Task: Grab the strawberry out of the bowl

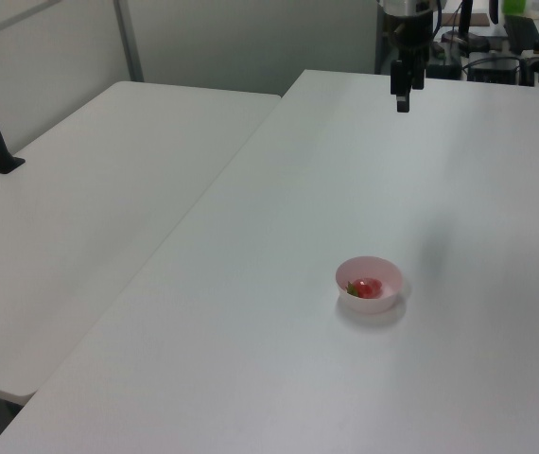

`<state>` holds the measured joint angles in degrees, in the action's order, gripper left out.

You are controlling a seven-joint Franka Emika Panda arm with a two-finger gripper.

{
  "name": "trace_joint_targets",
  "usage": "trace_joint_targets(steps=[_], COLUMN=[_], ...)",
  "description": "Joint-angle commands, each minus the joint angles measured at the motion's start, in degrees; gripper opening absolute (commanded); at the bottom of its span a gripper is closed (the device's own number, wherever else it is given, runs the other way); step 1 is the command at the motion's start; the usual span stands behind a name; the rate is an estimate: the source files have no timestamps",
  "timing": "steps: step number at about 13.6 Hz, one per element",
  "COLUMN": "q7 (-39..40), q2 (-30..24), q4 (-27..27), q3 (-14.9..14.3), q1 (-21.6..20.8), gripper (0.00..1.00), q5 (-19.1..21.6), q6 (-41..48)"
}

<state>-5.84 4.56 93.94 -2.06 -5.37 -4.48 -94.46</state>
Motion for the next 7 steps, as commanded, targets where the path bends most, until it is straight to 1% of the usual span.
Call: trace_joint_targets(steps=[1, 4, 5, 6, 7], q7=[1.2, 1.2, 1.1, 1.1, 1.3], q2=[-1.5, 1.0, 2.5, 3.7, 6.2], q4=[2.2, 2.0, 2.2, 2.5, 2.5], q3=[-0.1, 0.0, 0.0, 0.0, 0.0], q1=[-1.7, -7.5, -10.8, -12.8, -15.8], gripper=[1.00, 1.00, 1.00, 1.00, 1.00], q5=[0.0, 0.2, 0.3, 0.3, 0.3], q6=[-2.2, -2.7, -5.5, -7.3, -9.8])
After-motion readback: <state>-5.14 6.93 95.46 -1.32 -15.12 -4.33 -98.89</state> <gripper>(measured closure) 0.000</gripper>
